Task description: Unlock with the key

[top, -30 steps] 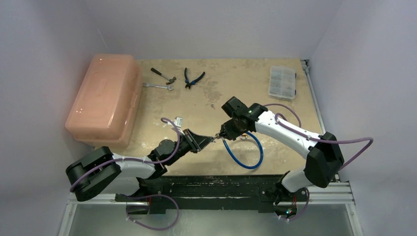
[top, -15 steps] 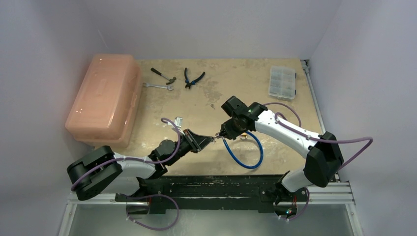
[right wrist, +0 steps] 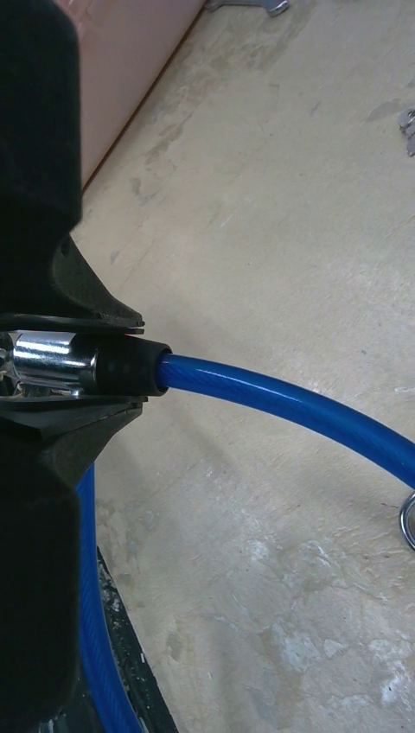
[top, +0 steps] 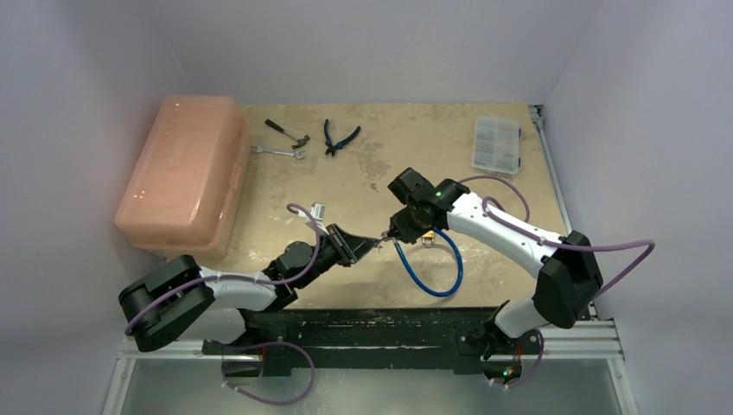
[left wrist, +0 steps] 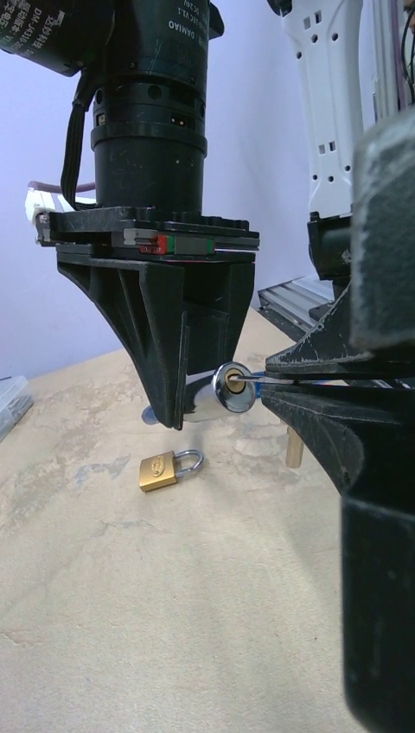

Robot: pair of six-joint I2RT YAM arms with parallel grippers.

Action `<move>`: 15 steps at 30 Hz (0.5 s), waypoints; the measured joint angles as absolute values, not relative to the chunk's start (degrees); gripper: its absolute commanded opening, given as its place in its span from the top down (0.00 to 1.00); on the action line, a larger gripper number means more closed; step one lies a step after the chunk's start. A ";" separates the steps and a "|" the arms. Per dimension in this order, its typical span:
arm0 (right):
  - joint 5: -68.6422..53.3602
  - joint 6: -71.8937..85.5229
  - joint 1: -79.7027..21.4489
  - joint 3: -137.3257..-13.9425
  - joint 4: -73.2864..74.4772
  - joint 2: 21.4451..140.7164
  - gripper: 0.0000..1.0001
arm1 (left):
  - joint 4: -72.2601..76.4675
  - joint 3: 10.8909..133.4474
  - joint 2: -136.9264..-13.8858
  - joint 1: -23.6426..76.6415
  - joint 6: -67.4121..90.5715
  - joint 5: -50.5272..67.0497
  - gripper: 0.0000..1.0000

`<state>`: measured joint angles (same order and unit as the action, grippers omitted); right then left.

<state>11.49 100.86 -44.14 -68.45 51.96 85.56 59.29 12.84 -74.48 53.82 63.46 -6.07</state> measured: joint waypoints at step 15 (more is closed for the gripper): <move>14.15 98.63 -44.18 -68.42 52.82 85.56 1.00 | 52.03 17.06 -74.78 54.04 63.35 -5.13 1.00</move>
<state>14.15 98.63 -44.18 -68.42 52.82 85.56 52.03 17.06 -74.78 54.04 63.35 -5.13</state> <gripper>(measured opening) 0.290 0.078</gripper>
